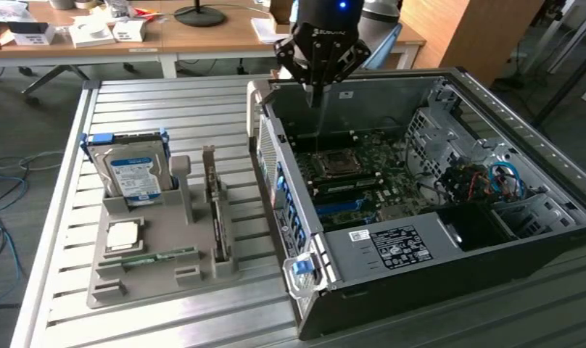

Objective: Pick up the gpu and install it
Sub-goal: 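Reach for the gpu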

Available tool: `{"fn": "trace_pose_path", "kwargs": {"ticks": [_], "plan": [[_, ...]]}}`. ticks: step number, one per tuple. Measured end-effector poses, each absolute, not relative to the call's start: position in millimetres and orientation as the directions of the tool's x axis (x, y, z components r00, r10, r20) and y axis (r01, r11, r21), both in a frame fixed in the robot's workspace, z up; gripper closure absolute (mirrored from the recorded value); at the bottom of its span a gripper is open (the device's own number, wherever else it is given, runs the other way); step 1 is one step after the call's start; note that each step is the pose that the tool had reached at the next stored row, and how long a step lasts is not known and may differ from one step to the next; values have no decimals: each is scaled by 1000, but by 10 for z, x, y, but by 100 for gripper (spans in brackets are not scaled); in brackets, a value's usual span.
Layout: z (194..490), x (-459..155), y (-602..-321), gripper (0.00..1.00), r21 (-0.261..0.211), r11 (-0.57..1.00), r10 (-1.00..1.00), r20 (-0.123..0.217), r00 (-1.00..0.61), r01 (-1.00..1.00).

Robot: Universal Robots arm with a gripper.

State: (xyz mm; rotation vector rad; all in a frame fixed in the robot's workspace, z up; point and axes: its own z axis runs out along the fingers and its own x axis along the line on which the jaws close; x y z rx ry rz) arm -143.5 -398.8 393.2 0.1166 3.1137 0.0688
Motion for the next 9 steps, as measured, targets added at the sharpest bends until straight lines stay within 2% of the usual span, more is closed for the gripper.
{"fn": "trace_pose_path", "kwargs": {"ticks": [9], "plan": [[3930,-1748,-3987,89,45,996,75,-23,-997,74]]}}
